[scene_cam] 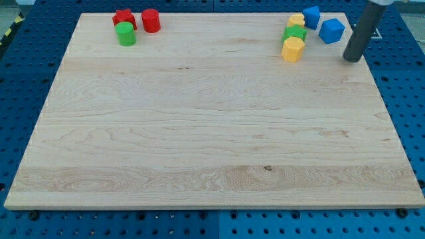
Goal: Push the blue cube towards the top center
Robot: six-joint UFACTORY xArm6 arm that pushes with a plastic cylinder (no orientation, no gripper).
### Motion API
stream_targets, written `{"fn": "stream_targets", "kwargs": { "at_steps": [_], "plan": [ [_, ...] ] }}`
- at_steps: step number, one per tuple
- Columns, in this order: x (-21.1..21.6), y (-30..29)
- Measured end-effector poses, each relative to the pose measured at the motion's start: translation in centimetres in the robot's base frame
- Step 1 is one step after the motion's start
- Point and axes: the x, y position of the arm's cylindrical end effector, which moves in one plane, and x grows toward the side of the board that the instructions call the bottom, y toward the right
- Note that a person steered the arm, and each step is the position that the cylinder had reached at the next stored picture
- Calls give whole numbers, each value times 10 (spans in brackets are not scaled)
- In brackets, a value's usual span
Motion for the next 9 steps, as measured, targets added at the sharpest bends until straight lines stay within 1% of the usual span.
{"fn": "stream_targets", "kwargs": {
  "at_steps": [1, 2, 3, 4, 5, 9],
  "plan": [
    [-36, 23],
    [-87, 28],
    [-124, 19],
    [-126, -21],
    [-116, -39],
    [-20, -33]
  ]
}}
